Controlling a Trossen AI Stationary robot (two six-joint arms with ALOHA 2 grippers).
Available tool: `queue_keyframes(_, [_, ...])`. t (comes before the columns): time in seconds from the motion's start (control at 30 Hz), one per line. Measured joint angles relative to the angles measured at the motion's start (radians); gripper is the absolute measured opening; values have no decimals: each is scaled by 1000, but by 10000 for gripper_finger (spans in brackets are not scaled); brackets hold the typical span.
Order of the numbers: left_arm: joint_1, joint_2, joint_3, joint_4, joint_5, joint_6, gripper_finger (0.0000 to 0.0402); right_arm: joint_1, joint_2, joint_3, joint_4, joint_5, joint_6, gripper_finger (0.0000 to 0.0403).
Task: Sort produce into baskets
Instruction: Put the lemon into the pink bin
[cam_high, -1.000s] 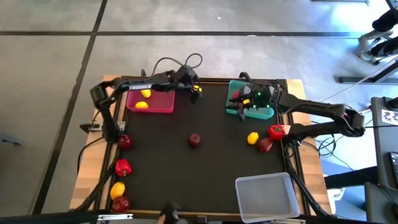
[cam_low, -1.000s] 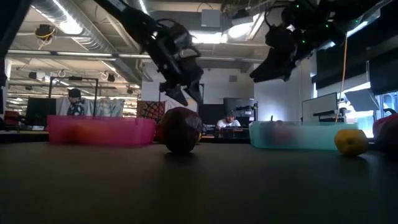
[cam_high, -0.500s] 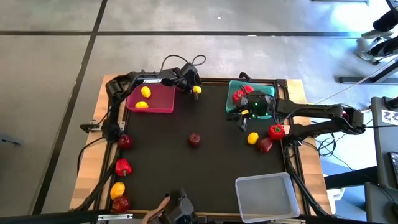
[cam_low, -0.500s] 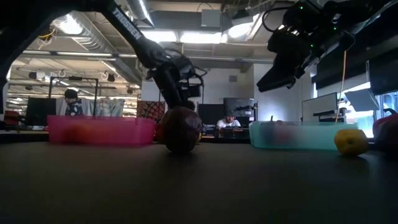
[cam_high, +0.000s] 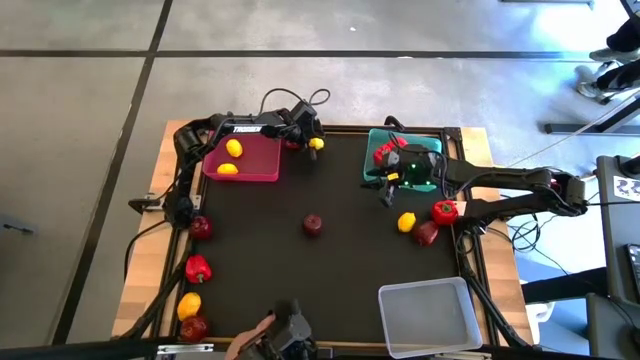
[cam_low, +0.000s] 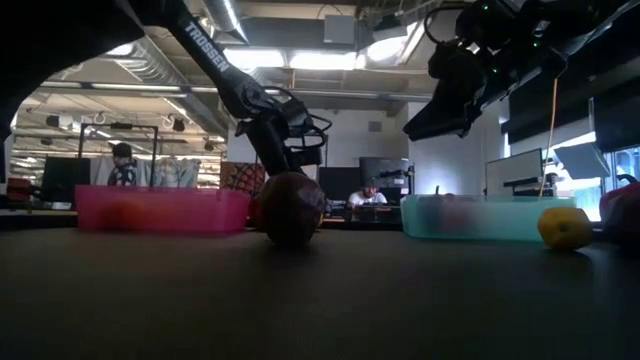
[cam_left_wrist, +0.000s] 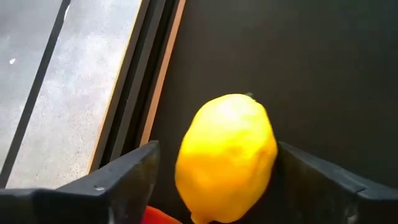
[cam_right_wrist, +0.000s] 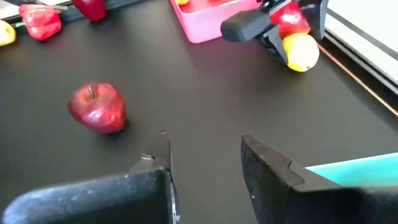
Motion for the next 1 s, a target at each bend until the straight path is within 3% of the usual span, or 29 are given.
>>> queue_keyframes(0.27, [-1, 0, 0, -3, 0, -23, 213, -1, 0, 0, -1, -2, 0, 111])
queue_keyframes(0.4, [-10, -2, 0, -3, -2, -62, 188, -1, 0, 0, -2, -2, -1, 111])
queue_keyframes(0.67, [-51, -73, 2, -21, -11, -143, 199, -1, 0, 0, -20, -3, 4, 111])
queue_keyframes(1.0, [-100, -386, 4, -221, -64, -270, 201, -1, 0, 1, -25, -3, 6, 111])
